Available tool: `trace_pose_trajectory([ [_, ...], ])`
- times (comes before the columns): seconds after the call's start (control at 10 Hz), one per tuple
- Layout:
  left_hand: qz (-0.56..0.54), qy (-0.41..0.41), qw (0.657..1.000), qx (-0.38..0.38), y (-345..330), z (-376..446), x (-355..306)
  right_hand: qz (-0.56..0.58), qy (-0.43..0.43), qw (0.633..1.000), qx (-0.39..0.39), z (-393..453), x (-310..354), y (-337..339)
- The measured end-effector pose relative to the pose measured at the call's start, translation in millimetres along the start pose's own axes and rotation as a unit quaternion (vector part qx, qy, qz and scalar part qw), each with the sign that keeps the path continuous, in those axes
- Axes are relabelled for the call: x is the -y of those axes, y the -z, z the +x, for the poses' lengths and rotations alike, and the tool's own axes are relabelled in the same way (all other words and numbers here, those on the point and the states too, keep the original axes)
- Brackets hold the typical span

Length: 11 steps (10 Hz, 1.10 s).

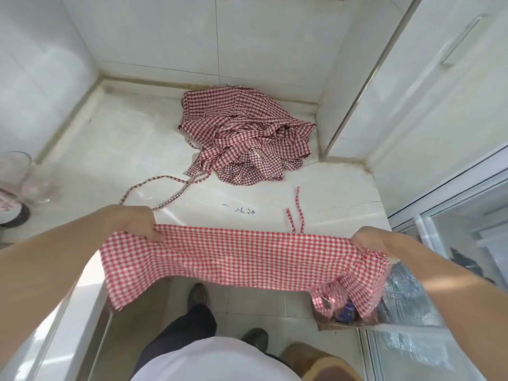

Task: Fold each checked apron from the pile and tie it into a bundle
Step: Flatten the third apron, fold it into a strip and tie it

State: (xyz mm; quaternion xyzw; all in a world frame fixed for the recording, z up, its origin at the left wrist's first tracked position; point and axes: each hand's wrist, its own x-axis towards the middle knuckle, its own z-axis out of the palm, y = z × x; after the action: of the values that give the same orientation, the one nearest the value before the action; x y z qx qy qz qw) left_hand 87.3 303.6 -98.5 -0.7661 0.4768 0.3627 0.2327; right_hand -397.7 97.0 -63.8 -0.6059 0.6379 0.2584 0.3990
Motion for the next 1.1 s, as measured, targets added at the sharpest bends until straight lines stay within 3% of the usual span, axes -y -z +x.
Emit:
trace_pose_trajectory([
  [0.1,-0.021,-0.006,1.0,-0.021,8.0,4.9,9.5,-0.041,0.034,0.998,-0.046,29.8,16.8,2.0],
  [0.3,-0.01,-0.04,0.999,-0.028,28.2,18.4,25.8,0.093,0.113,0.985,-0.091,42.8,46.0,5.5],
  [0.4,-0.059,-0.046,0.993,-0.086,32.3,22.8,31.8,0.16,0.159,0.973,-0.055,29.7,51.3,4.2],
  [0.5,-0.133,-0.045,0.982,-0.125,36.2,27.5,32.4,0.212,0.167,0.961,0.057,19.3,57.9,5.7],
  [0.6,-0.193,-0.067,0.966,-0.16,38.0,23.1,26.9,0.033,0.165,0.975,0.145,2.8,64.3,5.2],
  [0.7,-0.244,-0.096,0.963,-0.061,38.7,9.0,18.3,-0.085,0.14,0.981,0.107,-2.5,55.6,-1.0],
  [0.8,-0.141,-0.104,0.983,0.062,28.2,0.0,0.9,-0.115,0.231,0.965,-0.046,-4.4,23.5,-11.7],
  [0.9,-0.045,-0.1,0.991,0.073,11.8,-2.9,-18.5,-0.129,0.24,0.962,0.005,-17.2,-7.9,-35.9],
  [1.0,0.015,-0.102,0.99,0.098,-7.8,-11.7,-47.4,-0.202,0.125,0.963,0.125,-21.8,-53.4,-73.4],
  [1.1,0.063,-0.086,0.982,0.154,-23.2,-16.9,-72.4,-0.218,0.029,0.957,0.19,-10.6,-97.4,-101.5],
])
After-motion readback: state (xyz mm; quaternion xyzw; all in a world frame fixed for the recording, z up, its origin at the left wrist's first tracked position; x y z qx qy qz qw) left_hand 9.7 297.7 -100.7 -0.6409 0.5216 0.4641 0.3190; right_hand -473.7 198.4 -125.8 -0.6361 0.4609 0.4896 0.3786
